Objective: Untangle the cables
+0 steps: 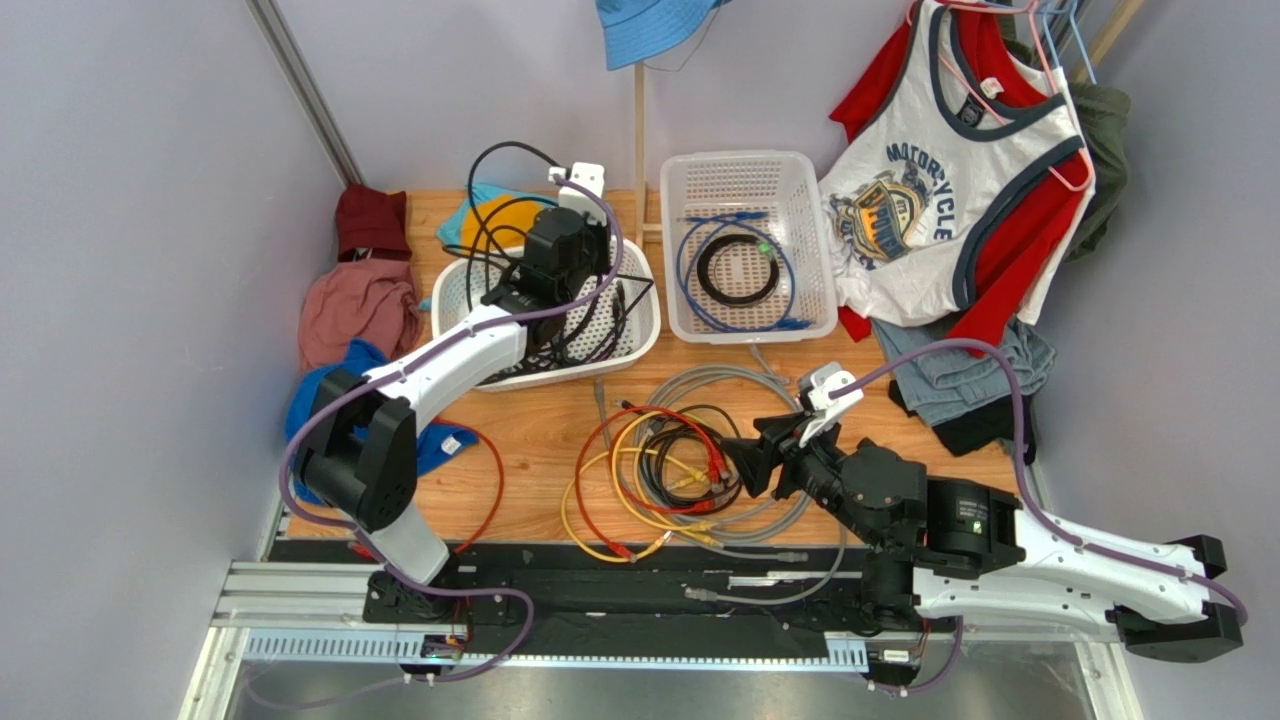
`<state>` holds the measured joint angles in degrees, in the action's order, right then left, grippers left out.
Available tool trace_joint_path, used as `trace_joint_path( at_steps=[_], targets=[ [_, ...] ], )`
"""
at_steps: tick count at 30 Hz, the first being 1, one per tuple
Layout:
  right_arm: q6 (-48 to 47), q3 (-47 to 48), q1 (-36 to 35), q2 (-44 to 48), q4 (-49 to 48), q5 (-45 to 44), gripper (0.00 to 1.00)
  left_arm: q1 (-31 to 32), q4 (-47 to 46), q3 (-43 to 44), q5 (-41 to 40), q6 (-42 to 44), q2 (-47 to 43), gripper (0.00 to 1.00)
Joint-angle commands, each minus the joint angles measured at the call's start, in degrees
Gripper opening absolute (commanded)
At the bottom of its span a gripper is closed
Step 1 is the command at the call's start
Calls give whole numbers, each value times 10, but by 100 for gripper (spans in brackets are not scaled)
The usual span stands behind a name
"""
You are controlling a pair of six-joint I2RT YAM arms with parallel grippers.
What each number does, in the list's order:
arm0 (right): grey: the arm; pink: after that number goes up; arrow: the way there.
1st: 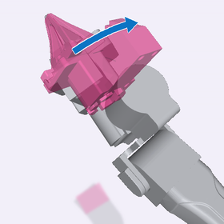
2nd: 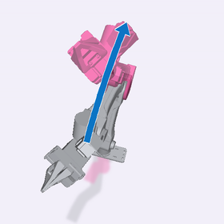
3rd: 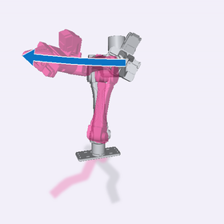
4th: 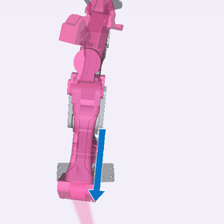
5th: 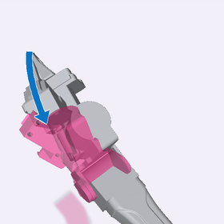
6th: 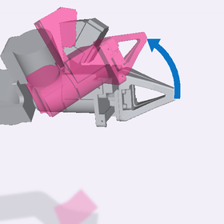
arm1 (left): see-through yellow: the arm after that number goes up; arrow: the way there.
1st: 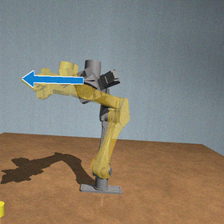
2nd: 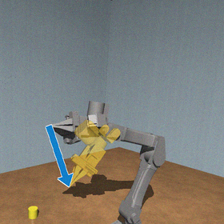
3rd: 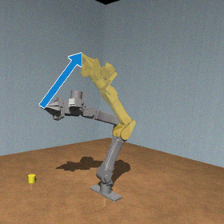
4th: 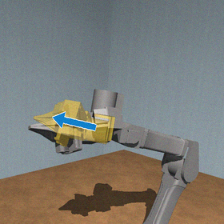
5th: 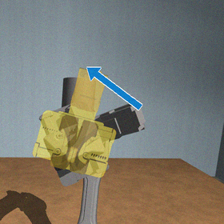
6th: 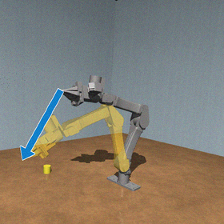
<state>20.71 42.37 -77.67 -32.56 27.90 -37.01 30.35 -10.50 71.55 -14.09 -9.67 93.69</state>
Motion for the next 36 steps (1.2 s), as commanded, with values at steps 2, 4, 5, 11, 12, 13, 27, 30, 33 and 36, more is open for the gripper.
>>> trace_joint_path(
  at_steps=[2,4,5,11,12,13,27,30,33,36],
  targets=[
    [-6,-8,4,-13,-41,-3,57,-2,-182,-19,56,39,12,0],
    [-5,-11,5,-15,-44,-2,57,-2,-211,-39,80,47,18,0],
    [-6,-12,6,-18,-49,-1,57,-2,-236,-61,82,47,24,0],
    [-5,-11,8,-30,-52,4,56,-2,-193,-82,64,7,56,0],
    [-5,-11,7,-30,-52,5,56,-2,-187,-83,60,1,60,0],
    [-5,-11,8,-30,-53,5,56,-2,-182,-84,57,-5,62,0],
    [3,-12,8,-22,-58,9,56,-2,71,-72,-38,-97,-50,58],
    [5,-13,8,-24,-65,11,56,-2,130,-70,-50,-123,-83,58],
    [5,-13,8,-33,-72,11,56,-2,166,-74,-48,-148,-119,58],
    [9,-13,8,-40,-75,14,56,-2,192,-76,-40,-161,-155,59]
  ],
)
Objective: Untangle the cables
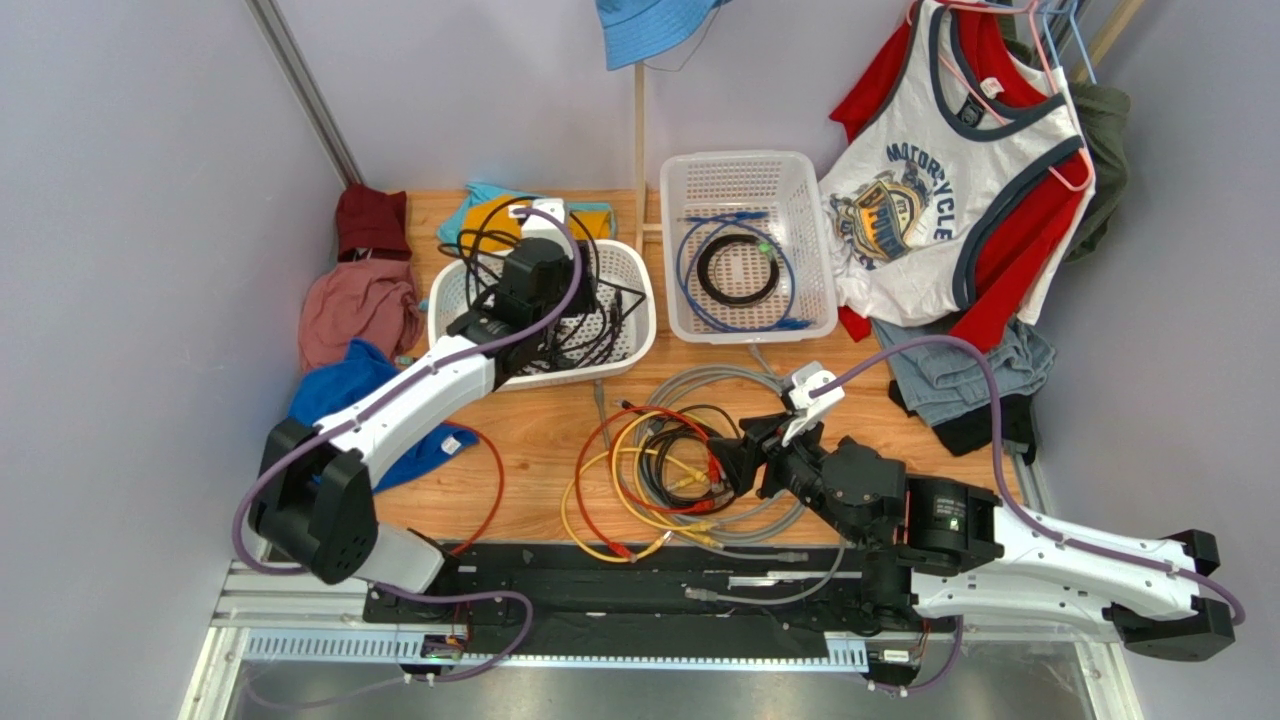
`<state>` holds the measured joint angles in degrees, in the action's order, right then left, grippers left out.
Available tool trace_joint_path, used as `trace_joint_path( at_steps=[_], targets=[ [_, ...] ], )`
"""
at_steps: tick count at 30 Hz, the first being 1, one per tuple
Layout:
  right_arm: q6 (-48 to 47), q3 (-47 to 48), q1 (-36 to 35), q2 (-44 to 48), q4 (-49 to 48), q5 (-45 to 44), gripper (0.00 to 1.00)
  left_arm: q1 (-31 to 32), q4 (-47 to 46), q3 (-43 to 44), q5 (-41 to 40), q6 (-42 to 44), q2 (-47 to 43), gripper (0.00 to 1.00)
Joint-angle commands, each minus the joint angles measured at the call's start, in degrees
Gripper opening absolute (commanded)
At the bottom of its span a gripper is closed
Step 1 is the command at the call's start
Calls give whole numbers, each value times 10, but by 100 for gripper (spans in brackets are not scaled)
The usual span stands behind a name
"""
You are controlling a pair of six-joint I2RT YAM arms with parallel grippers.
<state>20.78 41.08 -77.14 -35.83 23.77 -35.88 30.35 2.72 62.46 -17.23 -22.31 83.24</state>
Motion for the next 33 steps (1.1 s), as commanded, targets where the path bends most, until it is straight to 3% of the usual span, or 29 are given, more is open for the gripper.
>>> trace_joint_path(
  at_steps=[1,12,13,14,23,26,30,33],
  targets=[
    [12,-1,2,-12,-36,4,56,-2,74,15,-6,-39,-59,59],
    [28,-3,2,-19,-38,10,56,-2,209,22,33,-61,-110,62],
    [28,-4,2,-18,-38,11,56,-1,212,16,43,-57,-133,67],
    [28,-3,2,-20,-39,11,56,-1,211,12,61,-55,-146,95],
    [27,0,2,-25,-47,15,55,-1,233,40,64,-42,-234,97],
    [30,-3,2,-21,-45,16,55,-1,202,31,70,-47,-255,97],
    [31,-11,2,-7,-36,5,55,-1,74,-45,113,-71,-302,97],
    [30,-23,2,1,-34,-2,55,13,54,-63,155,-98,-306,98]
  ],
)
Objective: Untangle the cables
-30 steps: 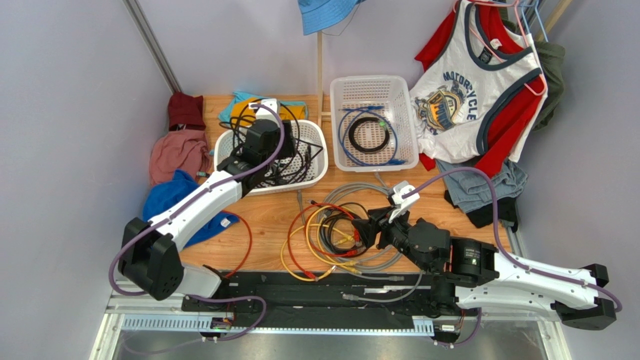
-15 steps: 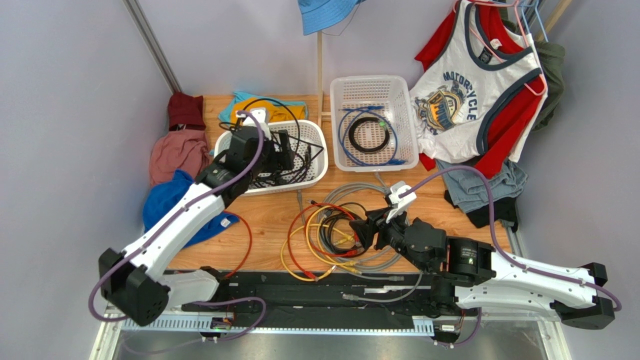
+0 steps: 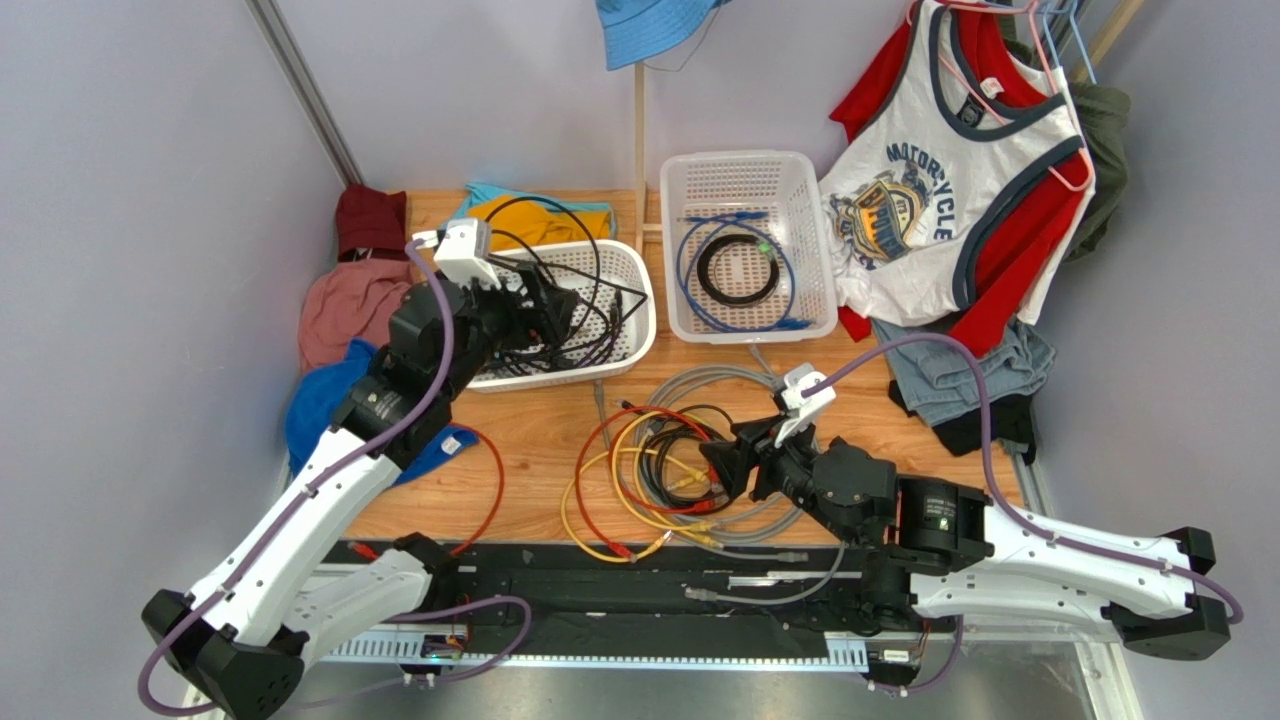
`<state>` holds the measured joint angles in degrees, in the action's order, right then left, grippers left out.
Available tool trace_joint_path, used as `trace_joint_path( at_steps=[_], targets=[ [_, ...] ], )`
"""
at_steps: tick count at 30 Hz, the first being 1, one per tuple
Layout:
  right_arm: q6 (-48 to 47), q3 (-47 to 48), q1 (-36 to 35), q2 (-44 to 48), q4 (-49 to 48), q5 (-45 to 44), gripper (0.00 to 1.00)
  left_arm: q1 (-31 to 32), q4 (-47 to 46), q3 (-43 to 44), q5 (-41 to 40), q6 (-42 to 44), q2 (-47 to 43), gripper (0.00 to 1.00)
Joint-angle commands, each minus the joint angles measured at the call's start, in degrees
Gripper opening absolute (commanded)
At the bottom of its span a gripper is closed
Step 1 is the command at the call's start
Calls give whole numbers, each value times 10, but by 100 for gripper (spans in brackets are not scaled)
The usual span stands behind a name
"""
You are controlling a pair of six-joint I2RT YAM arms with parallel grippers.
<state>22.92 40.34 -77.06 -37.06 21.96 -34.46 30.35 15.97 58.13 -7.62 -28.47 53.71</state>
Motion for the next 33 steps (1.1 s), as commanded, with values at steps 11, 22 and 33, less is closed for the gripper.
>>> trace_joint_path(
  at_steps=[11,22,33],
  targets=[
    [61,-99,1,-85,-116,98,53,161,108,-10,-128,-25,-45,98],
    [-4,-35,-87,-273,-330,300,75,163,129,-94,-136,-80,-79,99],
    [-110,73,-158,-425,-382,275,90,163,165,73,-108,-23,61,99]
  ],
)
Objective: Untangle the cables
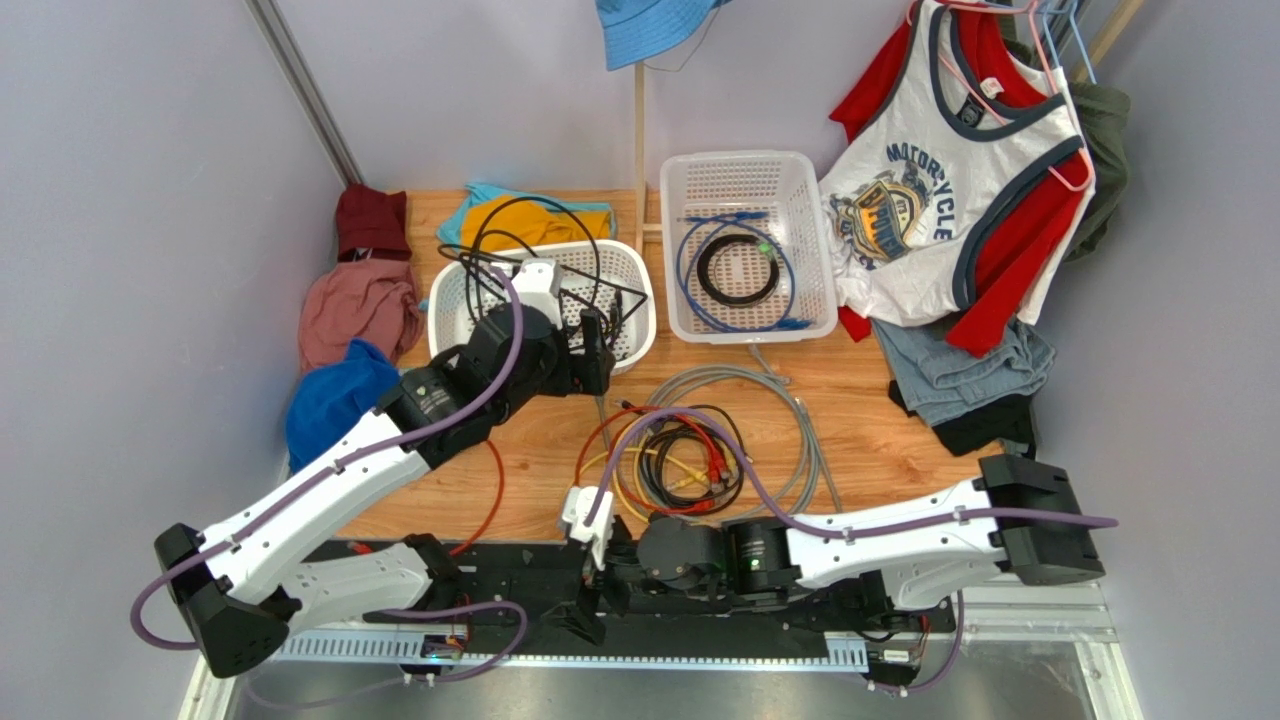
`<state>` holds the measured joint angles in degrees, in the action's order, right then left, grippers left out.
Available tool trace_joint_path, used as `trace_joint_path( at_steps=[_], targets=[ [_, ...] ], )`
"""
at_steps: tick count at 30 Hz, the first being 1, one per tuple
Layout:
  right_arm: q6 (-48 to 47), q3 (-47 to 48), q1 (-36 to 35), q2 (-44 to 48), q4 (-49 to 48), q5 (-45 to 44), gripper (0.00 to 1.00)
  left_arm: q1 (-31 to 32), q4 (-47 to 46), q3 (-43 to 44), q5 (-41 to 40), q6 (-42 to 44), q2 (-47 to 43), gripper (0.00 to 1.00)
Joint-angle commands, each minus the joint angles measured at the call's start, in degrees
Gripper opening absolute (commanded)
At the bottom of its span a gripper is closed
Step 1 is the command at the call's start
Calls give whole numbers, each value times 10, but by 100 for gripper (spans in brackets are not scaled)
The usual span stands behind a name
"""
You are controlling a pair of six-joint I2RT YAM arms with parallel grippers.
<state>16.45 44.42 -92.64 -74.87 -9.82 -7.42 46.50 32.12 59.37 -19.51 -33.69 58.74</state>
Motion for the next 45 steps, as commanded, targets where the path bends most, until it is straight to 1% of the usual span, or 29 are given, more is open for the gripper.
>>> trace_joint_path(
  at_steps=[1,6,15,16,17,18,19,20,21,22,23,24,26,27,29,30,33,36,40,45],
  targets=[
    [-50,48,-2,-59,-67,6,91,2,1,65,17,34,13,99],
    [-64,98,-1,-155,-87,26,91,2,14,81,29,49,16,99],
    [-62,140,4,-255,-157,-7,89,2,37,77,32,73,2,99],
    [-56,142,5,-264,-168,2,86,2,37,74,32,76,-1,99],
    [-55,144,7,-264,-169,8,79,2,37,72,32,76,-7,99],
    [-53,143,8,-261,-169,13,64,1,37,71,30,77,-11,99],
    [-51,140,9,-252,-168,12,58,2,40,67,27,77,-15,99],
    [-51,136,8,-244,-166,3,48,1,40,65,24,77,-22,99],
    [-51,125,8,-236,-165,-2,46,1,39,61,18,77,-27,99],
    [-50,122,9,-230,-157,-7,47,1,37,54,16,77,-30,99],
    [-51,121,8,-219,-146,-12,60,1,35,51,14,76,-38,99],
    [-50,124,9,-215,-133,-13,67,1,32,47,9,75,-41,99],
    [-39,124,7,-199,-97,-18,79,1,35,41,-1,75,-42,99],
    [-34,119,7,-191,-92,-24,80,-1,41,39,-17,74,-39,99],
    [-27,95,7,-175,-90,-56,81,-14,53,31,-24,66,-27,99],
    [-24,87,7,-157,-88,-66,82,-45,63,26,-7,50,-21,99],
    [-26,65,7,-119,-79,-99,82,-98,54,-26,23,9,-11,99],
    [-20,44,7,-84,-57,-126,81,-124,43,-112,10,-33,-14,99],
    [-6,13,7,4,0,-166,80,-140,37,-174,14,-83,-21,99],
    [2,-28,8,96,34,-203,79,-145,21,-231,5,-156,-12,98]
  ],
)
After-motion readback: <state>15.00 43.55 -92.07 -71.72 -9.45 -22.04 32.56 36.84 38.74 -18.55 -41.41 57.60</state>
